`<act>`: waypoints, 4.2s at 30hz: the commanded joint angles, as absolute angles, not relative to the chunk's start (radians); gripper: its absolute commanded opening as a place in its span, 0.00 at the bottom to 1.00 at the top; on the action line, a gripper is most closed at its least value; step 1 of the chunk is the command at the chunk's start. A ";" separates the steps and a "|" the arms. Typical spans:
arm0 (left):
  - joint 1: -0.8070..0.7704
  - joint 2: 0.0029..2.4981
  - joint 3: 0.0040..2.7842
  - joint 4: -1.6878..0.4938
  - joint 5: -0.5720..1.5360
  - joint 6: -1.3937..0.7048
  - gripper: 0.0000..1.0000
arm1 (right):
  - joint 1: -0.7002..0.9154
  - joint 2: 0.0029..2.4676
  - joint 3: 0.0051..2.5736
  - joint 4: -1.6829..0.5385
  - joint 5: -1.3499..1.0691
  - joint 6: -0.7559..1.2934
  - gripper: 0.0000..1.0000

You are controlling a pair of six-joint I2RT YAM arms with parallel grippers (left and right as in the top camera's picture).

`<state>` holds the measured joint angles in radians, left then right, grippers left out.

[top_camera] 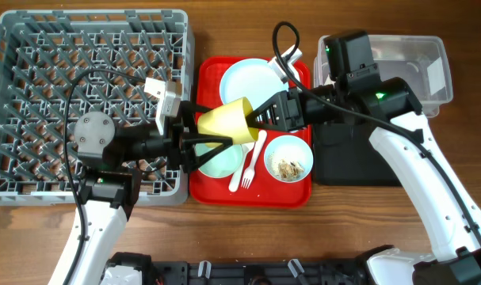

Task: Sort waste into correct bins and load items into the dishwasher rack
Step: 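Lift the yellow cup and pass it to the left gripper, then carry the yellow cup with the left gripper into the dish rack, then grasp the rim of the light-blue rice bowl with the right gripper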

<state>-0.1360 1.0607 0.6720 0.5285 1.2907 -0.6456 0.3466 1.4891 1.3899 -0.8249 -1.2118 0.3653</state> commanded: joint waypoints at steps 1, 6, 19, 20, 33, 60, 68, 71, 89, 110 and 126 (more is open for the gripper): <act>-0.141 1.061 0.680 0.538 1.281 -0.645 0.70 | 0.354 1.500 1.396 -0.827 -1.219 0.368 0.04; -0.141 1.061 0.680 0.538 1.281 -0.645 0.65 | 0.355 1.500 1.396 -0.826 -1.218 0.367 0.04; -0.115 1.061 0.680 0.464 1.271 -0.632 0.62 | 0.354 1.500 1.396 -0.845 -1.137 0.370 0.55; -0.102 1.061 0.680 0.448 1.265 -0.632 0.61 | 0.353 1.500 1.396 -0.854 -1.116 0.370 0.59; 0.065 1.060 0.680 0.069 1.143 -0.418 0.55 | 0.285 1.499 1.397 -0.890 -0.741 0.365 0.67; 0.273 0.948 0.991 -0.938 0.054 -0.262 0.04 | 0.130 1.406 1.397 -1.192 -0.257 0.288 0.67; 0.273 1.165 0.990 -1.002 0.051 -0.261 0.06 | 0.130 1.406 1.397 -1.195 -0.258 0.291 0.67; 0.273 1.236 0.990 -0.981 0.051 -0.262 0.06 | 0.130 1.406 1.397 -1.196 -0.258 0.291 0.67; 0.273 1.326 1.089 -0.854 0.059 -0.269 1.00 | 0.130 1.406 1.397 -1.224 -0.260 0.289 0.67; -0.134 1.197 1.079 -1.148 0.208 -0.276 1.00 | 0.456 1.432 1.276 -1.114 -0.257 0.319 0.61; -0.152 1.212 1.079 -1.134 0.014 -0.386 1.00 | 0.644 1.711 1.163 -0.838 -0.142 0.561 0.39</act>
<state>-0.1490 1.2072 1.0809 -1.1366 0.1291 -0.3012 0.6403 1.6505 1.1709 -0.8433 -0.1913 0.4877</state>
